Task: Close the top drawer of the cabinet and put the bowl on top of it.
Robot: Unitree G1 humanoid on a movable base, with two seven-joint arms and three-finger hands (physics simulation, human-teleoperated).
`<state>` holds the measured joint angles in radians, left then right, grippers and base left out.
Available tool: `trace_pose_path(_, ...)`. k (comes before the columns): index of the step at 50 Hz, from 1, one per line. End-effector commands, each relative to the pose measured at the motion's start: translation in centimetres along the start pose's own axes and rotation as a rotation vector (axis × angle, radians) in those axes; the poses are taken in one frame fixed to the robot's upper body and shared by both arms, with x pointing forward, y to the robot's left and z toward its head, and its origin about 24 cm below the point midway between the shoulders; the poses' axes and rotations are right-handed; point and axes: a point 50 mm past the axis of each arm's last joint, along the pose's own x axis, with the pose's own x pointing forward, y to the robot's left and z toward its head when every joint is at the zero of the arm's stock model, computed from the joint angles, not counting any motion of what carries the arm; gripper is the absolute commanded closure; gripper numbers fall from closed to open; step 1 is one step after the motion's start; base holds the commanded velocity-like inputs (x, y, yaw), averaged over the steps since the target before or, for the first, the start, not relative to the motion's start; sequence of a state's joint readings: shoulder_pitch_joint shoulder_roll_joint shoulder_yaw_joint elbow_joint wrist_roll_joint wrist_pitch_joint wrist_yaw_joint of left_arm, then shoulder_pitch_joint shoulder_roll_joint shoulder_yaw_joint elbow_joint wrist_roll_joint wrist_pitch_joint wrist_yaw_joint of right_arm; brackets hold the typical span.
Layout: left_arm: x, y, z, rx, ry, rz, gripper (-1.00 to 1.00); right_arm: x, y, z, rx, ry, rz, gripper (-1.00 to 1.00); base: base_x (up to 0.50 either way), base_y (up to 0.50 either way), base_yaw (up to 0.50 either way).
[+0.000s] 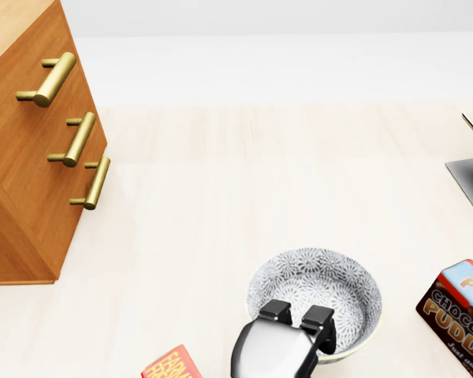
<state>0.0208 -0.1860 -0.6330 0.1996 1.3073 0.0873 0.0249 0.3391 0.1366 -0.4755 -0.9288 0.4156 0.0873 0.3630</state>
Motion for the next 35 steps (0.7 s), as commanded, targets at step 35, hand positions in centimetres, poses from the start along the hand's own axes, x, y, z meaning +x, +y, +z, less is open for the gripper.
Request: trace_pose_path(35,-0.6,6.6,-0.1,0.019,-0.026,0.137,1.00,-0.1,0.4,-0.4,0.004,0.025,0.014,-1.00,0.00,0.00,0.00)
